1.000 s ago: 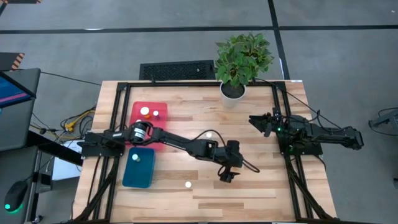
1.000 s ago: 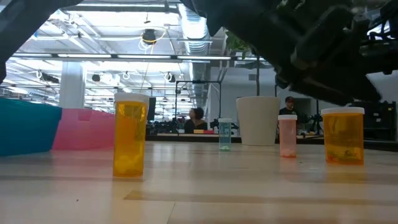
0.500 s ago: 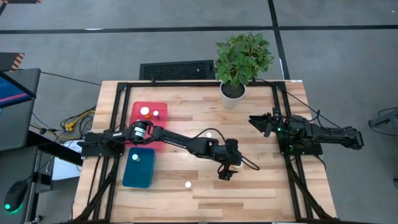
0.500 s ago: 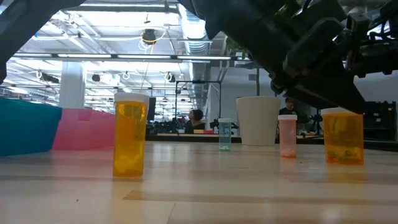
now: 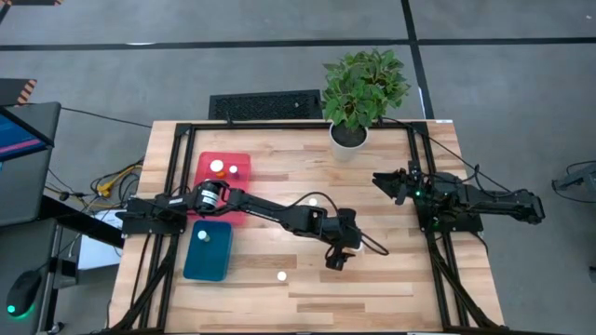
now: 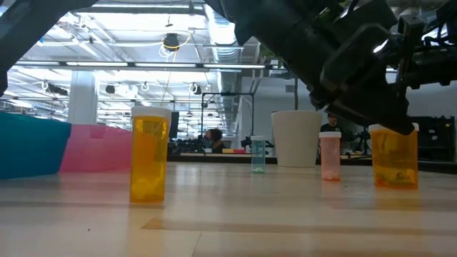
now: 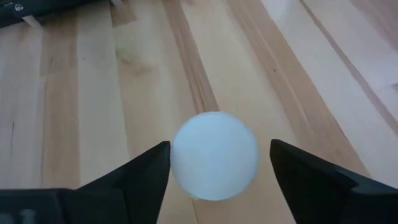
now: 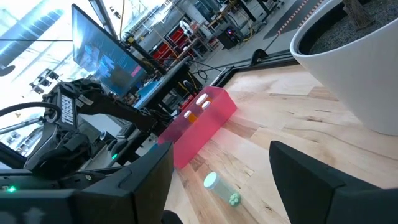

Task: Pick and place medicine bottles into bin by pill shape (circle, oval)
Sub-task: Put the orange capsule bottle into the red bin

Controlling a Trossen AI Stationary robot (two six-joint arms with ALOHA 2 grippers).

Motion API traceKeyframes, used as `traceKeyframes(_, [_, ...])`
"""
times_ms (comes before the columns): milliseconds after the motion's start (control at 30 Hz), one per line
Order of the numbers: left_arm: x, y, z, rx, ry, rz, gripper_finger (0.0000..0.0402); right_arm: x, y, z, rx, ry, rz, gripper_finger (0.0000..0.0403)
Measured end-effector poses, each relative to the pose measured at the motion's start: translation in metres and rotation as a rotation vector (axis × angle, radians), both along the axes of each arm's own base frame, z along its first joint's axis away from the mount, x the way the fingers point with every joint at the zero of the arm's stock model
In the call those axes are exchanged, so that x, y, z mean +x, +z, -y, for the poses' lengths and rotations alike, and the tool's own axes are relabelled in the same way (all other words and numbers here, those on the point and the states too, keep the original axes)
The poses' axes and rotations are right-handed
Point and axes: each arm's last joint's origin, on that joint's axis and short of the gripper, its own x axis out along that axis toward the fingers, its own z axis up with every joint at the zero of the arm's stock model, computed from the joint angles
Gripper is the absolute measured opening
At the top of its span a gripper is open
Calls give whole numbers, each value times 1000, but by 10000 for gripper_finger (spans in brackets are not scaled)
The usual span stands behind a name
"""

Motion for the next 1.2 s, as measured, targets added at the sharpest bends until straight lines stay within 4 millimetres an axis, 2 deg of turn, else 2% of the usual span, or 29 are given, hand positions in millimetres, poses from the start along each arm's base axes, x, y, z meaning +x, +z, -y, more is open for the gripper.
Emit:
traceKeyframes(500, [0, 0, 1, -5, -5, 2, 201, 0, 0, 0, 1, 0, 0, 276])
traceKeyframes(767, [1, 3, 2, -66, 21, 7, 205, 0, 0, 0, 2, 0, 1, 276])
traceKeyframes(900, [6, 21, 3, -102, 20, 57, 203, 0, 0, 0, 3, -1, 1, 276])
traceKeyframes(1067, [13, 56, 4, -110, 20, 133, 205, 0, 0, 0, 3, -1, 1, 276])
traceKeyframes(1200, [12, 84, 0, -91, 16, 127, 207, 0, 0, 0, 3, 0, 1, 276])
